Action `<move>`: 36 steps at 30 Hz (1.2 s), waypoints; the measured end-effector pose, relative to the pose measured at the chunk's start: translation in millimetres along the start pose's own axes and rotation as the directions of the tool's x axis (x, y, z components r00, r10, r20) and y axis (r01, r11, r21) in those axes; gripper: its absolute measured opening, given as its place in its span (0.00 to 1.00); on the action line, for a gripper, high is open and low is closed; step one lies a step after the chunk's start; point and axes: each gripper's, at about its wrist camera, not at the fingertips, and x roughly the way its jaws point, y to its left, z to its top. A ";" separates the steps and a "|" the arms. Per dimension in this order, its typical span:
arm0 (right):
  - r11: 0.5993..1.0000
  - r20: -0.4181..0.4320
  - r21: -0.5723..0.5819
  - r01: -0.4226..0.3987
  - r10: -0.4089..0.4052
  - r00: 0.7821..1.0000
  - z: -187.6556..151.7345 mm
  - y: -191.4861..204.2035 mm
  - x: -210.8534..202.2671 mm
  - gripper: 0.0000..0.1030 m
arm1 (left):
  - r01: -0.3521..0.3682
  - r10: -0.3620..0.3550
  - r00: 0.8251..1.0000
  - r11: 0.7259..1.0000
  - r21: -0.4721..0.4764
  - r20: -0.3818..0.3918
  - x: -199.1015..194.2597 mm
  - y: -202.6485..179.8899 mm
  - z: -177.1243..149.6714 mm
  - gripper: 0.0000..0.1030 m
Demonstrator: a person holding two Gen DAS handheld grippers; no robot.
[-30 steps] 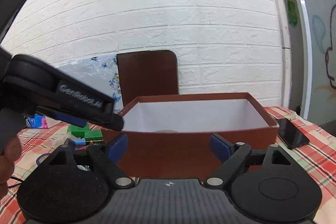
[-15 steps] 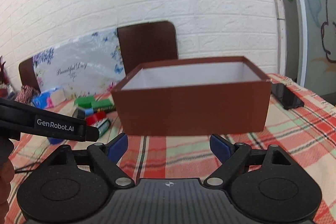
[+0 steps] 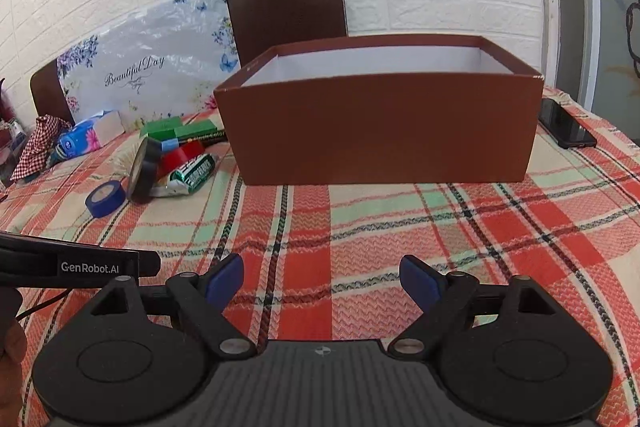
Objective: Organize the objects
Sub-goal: 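Withdraw the left gripper and move the right gripper toward the blue tape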
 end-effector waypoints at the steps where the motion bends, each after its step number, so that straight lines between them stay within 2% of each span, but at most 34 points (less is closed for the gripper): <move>1: 1.000 -0.006 -0.003 0.002 -0.002 1.000 -0.6 1.8 0.2 0.82 | -0.003 0.003 1.000 1.000 -0.002 -0.003 1.3 1.9 -1.1 0.63; 8: 1.000 -0.028 -0.027 0.008 -0.009 1.000 -3.3 9.3 3.5 0.82 | -0.013 0.012 1.000 1.000 -0.027 -0.010 7.9 14.7 -5.6 0.63; 21: 0.997 -0.047 -0.074 0.000 -0.004 0.999 -3.9 23.5 9.1 0.82 | -0.043 0.045 0.999 0.998 -0.038 0.031 12.0 38.6 -9.5 0.67; 26: 0.995 -0.056 -0.102 -0.019 0.013 0.998 -5.0 35.0 11.2 0.82 | -0.054 0.057 0.998 0.997 -0.057 0.039 13.1 53.5 -10.8 0.67; 31: 0.989 -0.069 -0.137 -0.054 0.044 0.997 -6.1 47.0 13.1 0.74 | -0.077 0.081 0.996 0.993 -0.086 0.045 14.8 71.3 -11.4 0.67; 36: 0.982 -0.075 -0.168 -0.084 0.072 0.995 -7.5 58.1 15.0 0.74 | -0.108 0.114 0.992 0.988 -0.111 0.051 16.8 90.3 -10.8 0.67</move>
